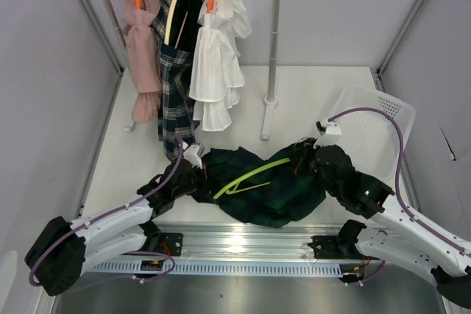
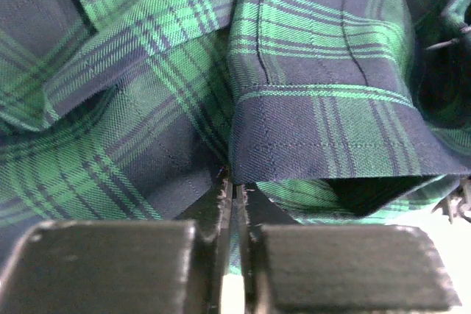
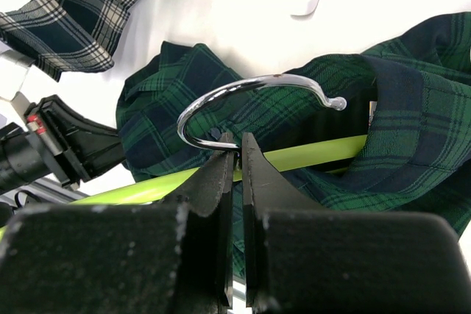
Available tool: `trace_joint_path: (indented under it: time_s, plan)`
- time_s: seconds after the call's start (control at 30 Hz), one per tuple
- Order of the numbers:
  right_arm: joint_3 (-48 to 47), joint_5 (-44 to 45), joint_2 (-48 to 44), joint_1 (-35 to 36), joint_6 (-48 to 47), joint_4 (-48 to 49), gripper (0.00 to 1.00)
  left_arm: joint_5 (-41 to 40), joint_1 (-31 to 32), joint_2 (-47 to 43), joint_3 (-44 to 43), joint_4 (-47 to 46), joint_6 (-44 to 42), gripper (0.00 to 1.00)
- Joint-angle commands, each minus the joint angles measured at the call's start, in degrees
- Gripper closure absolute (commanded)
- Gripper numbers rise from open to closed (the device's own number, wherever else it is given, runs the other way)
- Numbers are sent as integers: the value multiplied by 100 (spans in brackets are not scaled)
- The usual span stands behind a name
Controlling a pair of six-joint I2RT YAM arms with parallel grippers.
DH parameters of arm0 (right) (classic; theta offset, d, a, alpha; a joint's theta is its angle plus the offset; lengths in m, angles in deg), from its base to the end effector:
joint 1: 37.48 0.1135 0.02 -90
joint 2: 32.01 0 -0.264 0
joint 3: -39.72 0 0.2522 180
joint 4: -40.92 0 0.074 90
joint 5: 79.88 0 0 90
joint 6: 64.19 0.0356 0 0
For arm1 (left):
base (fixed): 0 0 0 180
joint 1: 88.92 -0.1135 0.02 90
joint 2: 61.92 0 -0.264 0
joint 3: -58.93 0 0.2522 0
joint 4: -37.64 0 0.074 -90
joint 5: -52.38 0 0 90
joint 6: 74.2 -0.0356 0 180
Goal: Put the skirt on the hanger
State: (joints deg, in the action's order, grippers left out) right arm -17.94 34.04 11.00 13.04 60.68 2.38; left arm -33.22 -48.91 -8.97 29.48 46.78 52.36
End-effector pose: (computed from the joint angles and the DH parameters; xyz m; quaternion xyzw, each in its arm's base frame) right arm 0.1182 0.1208 0.3142 0.0003 0.8277 0.2342 0.5100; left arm 0.1395 -0.1207 0.1646 0.0448 0.8757 -0.3236 0.3556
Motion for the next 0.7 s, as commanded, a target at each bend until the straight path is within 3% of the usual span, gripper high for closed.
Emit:
trace_joint_path:
  time_s: [0.0,0.33,0.67]
  plan:
    - [-57,174,-108,-60,-51,227,100,-89,33,-311,-268,29,-78,100]
    - [31,1202,-135,-60,-402,702,100,192,33,-557,-1929,2665,-8,100]
    - [101,1905,-20,-51,-692,1080,100,553,-19,-663,-2835,3836,-245,100]
